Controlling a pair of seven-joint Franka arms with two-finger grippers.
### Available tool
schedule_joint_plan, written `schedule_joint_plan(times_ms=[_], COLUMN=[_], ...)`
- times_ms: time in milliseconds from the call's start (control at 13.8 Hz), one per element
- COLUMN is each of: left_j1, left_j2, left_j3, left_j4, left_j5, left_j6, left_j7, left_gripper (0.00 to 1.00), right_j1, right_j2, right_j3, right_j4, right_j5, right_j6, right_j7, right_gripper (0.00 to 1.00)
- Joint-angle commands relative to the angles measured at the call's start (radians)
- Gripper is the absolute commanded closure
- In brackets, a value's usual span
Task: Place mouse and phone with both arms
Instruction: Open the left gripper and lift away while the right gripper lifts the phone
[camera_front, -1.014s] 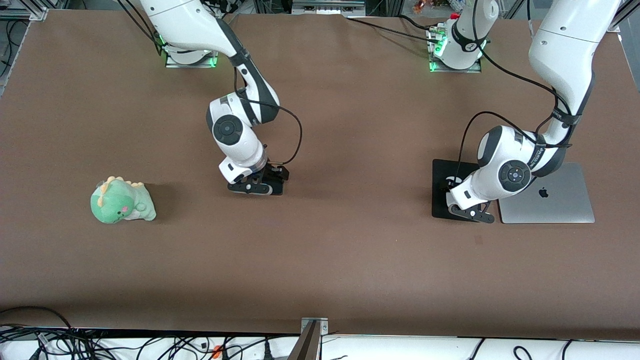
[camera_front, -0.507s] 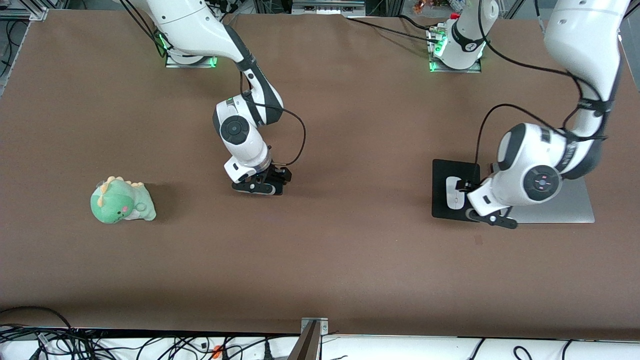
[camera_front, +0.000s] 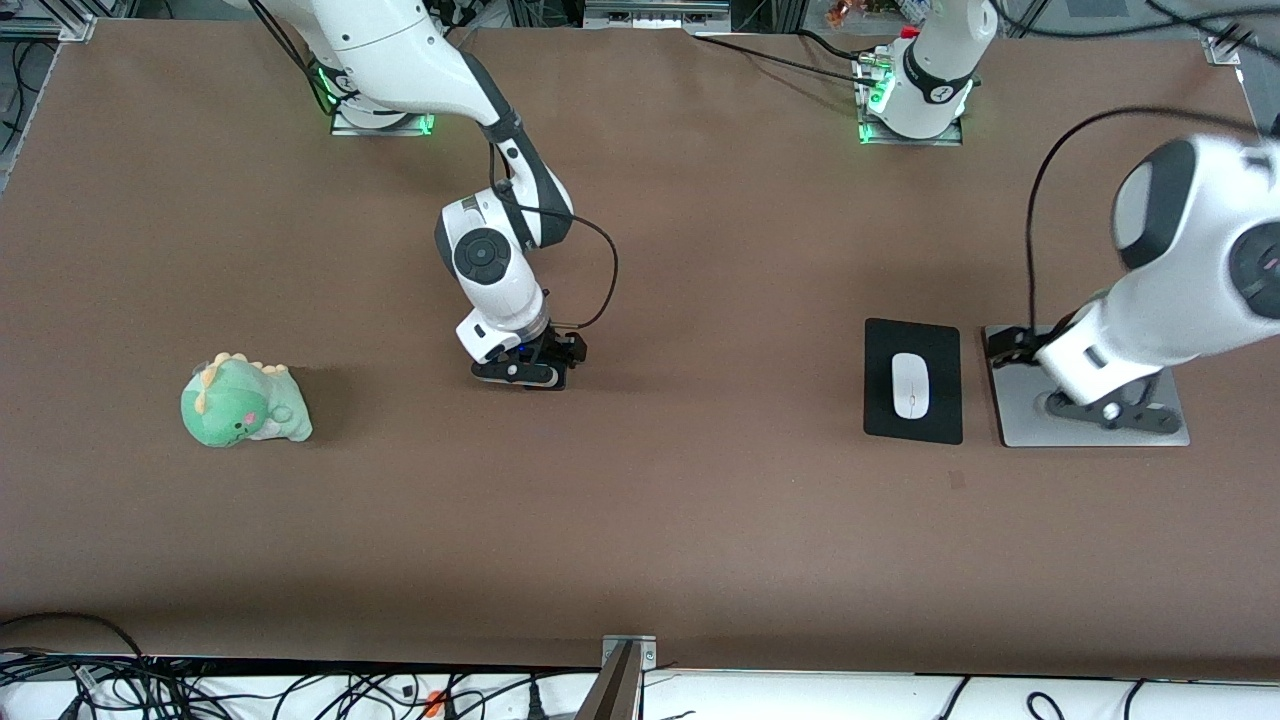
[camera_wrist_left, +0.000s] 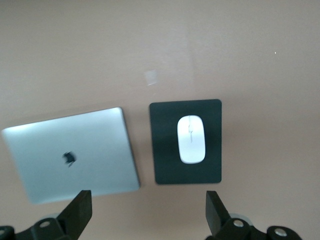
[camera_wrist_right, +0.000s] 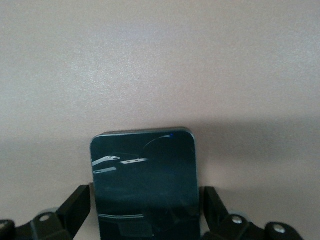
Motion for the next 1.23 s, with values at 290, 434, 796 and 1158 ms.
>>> schedule_joint_plan(times_ms=[290,434,796,1158], left_j1=[0.032,-0.05,-0.193,-0.18], left_j2=[-0.163,-0.194,-0.286,-0.32], left_j3=[0.02,0.108,0.254,0.256], left_j4=[0.06,0.067,-0.001,-0.15], left_j5=[-0.089,-0.089,-0.092,-0.138], left_j6=[-0.257,-0.295,-0.275,-0.073], left_j7=[-0.003,-0.004,-0.135,-0.132], left_gripper=[0.0,0.0,0.0,0.0], right_j1=[0.023,0.018,0.007,-0.097], right_j2=[0.015,0.012,0.004,-0.068], right_j3=[-0.023,-0.023,-0.083,-0.127], right_j4=[-0.002,0.011,0.147,0.098], right_j5=[-0.064,-0.066,-0.064,-0.055], right_j6=[0.009,-0.028,-0.293,-0.33], right_j7=[-0.019,-0.032,-0.146,-0.372], right_gripper=[0.51,0.73,0.8,0.87])
